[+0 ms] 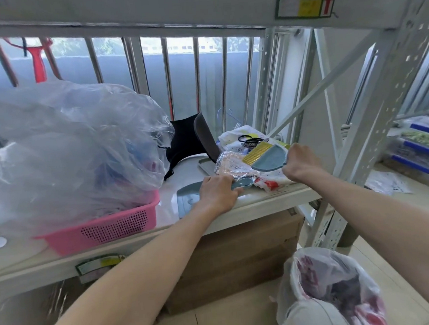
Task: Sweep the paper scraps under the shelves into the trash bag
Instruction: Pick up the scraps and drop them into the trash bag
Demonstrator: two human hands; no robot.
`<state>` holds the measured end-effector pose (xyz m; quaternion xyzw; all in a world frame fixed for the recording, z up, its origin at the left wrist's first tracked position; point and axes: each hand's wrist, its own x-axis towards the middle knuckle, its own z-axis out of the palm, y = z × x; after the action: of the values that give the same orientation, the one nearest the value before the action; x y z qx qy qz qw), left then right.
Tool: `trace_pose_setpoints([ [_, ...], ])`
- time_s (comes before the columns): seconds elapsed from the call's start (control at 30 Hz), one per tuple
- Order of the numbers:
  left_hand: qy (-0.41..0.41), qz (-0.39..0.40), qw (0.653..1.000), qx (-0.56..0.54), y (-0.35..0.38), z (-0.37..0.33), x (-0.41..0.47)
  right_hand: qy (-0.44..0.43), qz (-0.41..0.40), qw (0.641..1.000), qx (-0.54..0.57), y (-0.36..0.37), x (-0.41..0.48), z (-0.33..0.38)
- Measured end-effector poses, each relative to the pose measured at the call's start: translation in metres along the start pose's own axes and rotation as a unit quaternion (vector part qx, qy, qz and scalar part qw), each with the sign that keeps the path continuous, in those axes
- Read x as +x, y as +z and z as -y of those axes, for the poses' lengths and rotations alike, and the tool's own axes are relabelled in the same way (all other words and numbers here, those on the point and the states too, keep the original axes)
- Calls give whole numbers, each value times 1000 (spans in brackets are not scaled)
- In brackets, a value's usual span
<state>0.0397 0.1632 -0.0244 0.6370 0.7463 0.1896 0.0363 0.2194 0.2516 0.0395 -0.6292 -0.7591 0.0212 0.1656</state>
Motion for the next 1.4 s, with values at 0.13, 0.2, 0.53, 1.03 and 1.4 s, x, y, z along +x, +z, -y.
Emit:
trace_pose_setpoints([
  [0.13,-16,-8,1000,-5,2,-7,-1,-18,-7,1000,-6,-8,-6,4],
  [0.2,-24,-11,999,-19,1,-6,-4,-21,-10,1000,6,-10,-8,4],
  [0.53,-127,-64,983,-113,-26,38,-39,-59,27,997,39,2,-18,37],
  [1.03,-5,-144,986,-81,-28,39,-77,-220,90,971,5,28,-31,91],
  [1.4,59,-14,998,25,-15,28,-68,-232,168,952,103,41,-20,83],
])
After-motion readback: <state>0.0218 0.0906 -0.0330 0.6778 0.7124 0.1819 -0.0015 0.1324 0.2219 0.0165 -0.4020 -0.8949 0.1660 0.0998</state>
